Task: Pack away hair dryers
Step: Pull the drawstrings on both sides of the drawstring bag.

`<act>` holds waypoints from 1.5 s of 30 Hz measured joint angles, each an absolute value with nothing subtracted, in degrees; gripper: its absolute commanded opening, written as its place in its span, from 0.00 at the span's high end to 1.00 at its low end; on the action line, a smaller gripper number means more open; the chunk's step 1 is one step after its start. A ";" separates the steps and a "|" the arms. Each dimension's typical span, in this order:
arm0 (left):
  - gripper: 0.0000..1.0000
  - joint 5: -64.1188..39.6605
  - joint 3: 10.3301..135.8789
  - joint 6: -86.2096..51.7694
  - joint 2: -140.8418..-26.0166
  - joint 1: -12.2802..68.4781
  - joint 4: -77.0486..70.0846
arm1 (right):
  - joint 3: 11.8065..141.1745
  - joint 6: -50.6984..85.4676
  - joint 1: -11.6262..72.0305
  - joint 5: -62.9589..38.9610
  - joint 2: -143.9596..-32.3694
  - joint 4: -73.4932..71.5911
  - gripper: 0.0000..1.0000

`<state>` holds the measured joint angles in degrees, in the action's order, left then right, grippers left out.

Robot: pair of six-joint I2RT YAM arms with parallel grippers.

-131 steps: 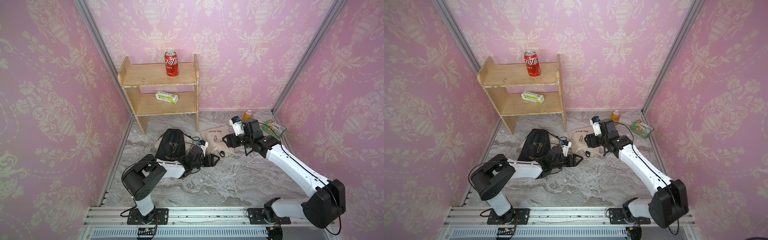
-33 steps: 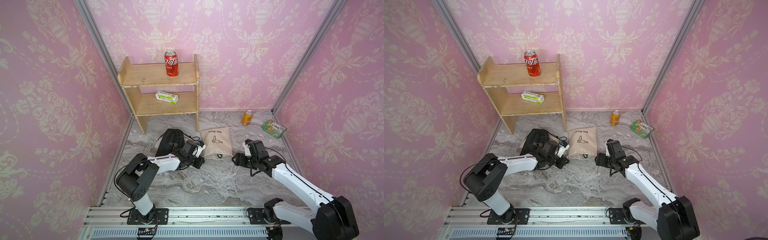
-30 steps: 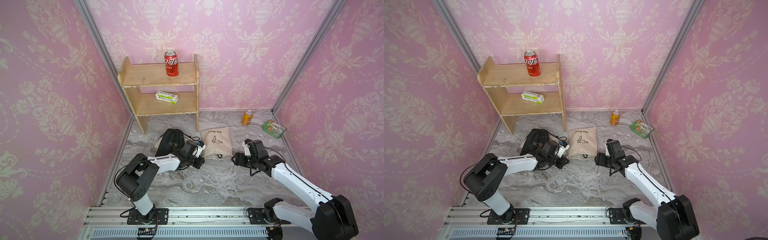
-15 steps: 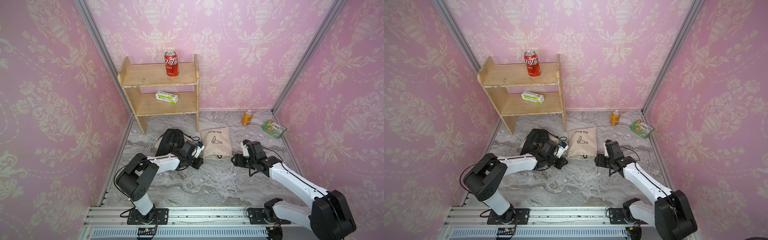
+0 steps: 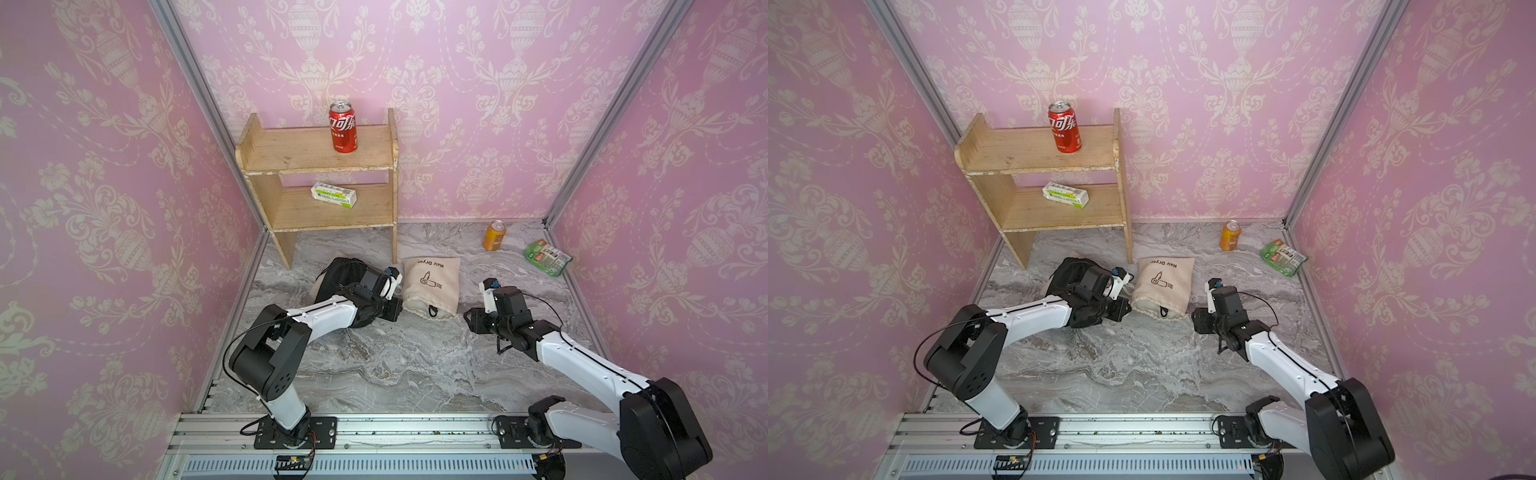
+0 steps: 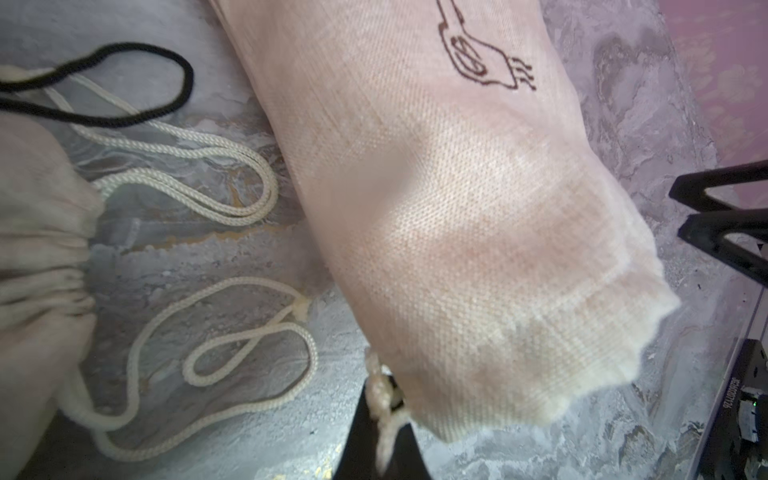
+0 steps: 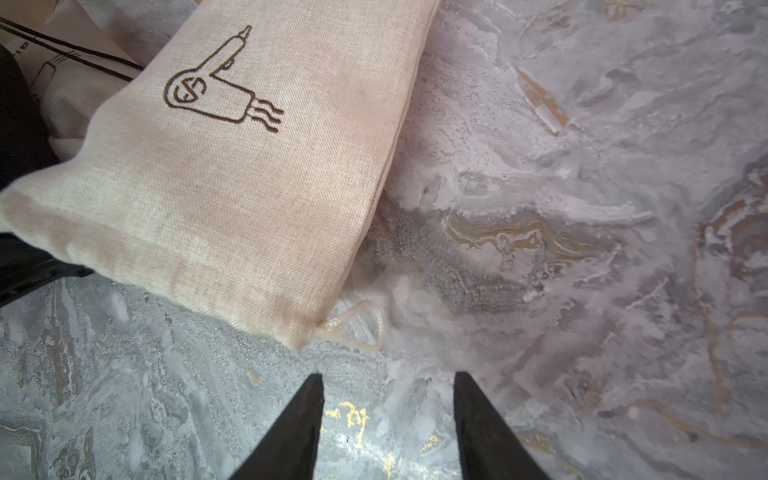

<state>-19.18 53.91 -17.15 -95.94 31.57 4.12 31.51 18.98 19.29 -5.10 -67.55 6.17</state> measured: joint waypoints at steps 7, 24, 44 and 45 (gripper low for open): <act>1.00 -19.20 56.25 -17.72 -95.94 31.44 4.45 | 31.73 15.75 22.65 -6.24 -71.11 6.07 0.47; 1.00 -20.32 59.66 -19.03 -96.47 30.74 5.52 | 40.10 10.02 27.33 -5.69 -81.97 8.25 0.54; 1.00 -22.06 61.04 -20.49 -97.10 30.52 5.45 | 46.02 6.57 29.82 -4.49 -89.54 9.85 0.70; 1.00 -22.20 61.04 -20.51 -97.10 30.52 5.45 | 46.02 6.37 29.93 -4.49 -89.52 9.76 0.70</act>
